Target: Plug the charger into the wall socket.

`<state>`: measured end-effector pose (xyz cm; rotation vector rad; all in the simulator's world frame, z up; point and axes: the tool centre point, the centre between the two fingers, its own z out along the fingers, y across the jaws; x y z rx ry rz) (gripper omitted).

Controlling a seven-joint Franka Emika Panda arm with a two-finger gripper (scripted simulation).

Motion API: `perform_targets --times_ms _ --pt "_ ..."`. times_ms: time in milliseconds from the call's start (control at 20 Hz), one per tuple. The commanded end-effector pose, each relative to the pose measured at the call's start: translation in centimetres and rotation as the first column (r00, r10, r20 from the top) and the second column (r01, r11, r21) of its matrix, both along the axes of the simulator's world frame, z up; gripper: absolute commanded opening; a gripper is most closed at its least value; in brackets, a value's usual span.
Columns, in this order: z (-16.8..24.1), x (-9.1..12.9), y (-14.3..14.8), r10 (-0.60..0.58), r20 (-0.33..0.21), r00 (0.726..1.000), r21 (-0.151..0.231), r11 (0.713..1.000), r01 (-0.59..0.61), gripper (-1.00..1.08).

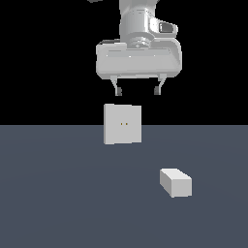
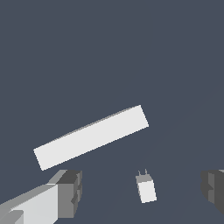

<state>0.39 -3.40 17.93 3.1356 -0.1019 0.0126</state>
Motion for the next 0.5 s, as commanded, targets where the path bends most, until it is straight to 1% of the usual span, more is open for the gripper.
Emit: perform_targets --times_ms 0,250,450 --pt "0.0 0.0 0.0 0.000 0.000 1.000 0.000 1.000 0.000 1.00" --pt "-0.3 -0.3 -0.1 0.005 0.002 1.000 0.000 1.000 -0.005 1.00" --pt "-1.0 -1.1 -0.3 0.016 0.006 1.000 0.000 1.000 -0.016 1.00"
